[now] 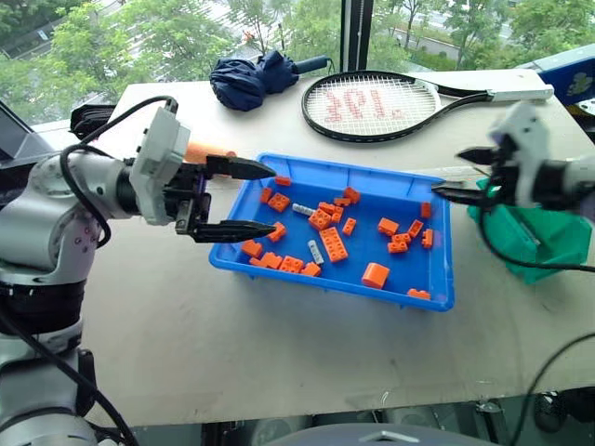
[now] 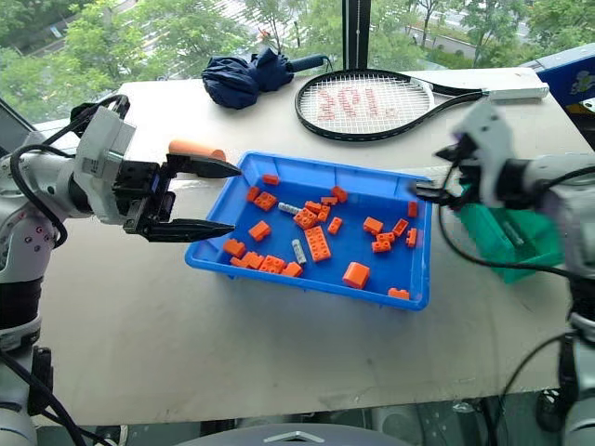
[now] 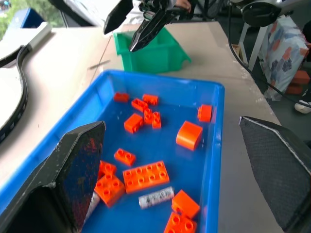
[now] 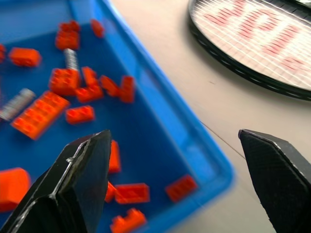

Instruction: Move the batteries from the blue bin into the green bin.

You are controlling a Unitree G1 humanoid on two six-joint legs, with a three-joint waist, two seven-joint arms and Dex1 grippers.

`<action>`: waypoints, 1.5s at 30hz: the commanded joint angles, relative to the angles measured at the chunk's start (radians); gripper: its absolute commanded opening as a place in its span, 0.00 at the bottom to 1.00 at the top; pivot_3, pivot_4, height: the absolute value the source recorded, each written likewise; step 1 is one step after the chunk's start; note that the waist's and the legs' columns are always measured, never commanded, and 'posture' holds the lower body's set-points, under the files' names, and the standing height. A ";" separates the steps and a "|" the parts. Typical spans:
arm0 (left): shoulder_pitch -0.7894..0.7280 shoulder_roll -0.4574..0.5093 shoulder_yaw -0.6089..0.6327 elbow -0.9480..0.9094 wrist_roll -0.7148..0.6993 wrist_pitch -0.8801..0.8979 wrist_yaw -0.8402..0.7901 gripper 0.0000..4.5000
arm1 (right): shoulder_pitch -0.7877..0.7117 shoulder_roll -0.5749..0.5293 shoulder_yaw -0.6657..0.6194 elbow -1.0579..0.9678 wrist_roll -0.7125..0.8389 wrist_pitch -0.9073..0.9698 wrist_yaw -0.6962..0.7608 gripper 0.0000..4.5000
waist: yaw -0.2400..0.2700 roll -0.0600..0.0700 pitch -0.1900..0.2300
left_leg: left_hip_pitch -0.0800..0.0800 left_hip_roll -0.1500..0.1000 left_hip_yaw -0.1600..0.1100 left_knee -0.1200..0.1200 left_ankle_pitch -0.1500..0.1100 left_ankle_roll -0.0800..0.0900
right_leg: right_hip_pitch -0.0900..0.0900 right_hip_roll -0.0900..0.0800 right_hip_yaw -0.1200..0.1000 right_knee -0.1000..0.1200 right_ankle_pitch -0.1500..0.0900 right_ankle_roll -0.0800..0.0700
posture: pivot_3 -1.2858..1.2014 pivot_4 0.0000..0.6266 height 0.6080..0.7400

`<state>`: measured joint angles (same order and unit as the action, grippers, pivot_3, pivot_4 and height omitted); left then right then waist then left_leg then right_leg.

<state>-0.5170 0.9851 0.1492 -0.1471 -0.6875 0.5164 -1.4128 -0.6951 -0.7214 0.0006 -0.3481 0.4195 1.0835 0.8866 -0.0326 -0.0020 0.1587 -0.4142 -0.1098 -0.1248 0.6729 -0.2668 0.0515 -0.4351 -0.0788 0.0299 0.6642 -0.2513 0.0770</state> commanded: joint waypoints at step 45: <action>0.190 0.118 0.097 0.014 0.093 -0.107 -0.037 1.00 | -0.120 0.383 0.614 0.326 -0.325 -0.223 -0.024 0.23 | -0.010 -0.001 -0.001 | 0.002 -0.003 -0.005 0.002 0.002 -0.003 | 0.000 -0.001 -0.009 0.008 0.000 -0.001 | 0.52 0.24 1.00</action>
<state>-0.3101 1.0969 0.2303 -0.1314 -0.5910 0.4261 -1.4441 -0.8004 -0.3417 0.6053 -0.0240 0.1006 0.8510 0.8469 -0.0421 -0.0028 0.1580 -0.4123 -0.1131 -0.1298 0.6745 -0.2651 0.0487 -0.4351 -0.0801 0.0210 0.6719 -0.2511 0.0762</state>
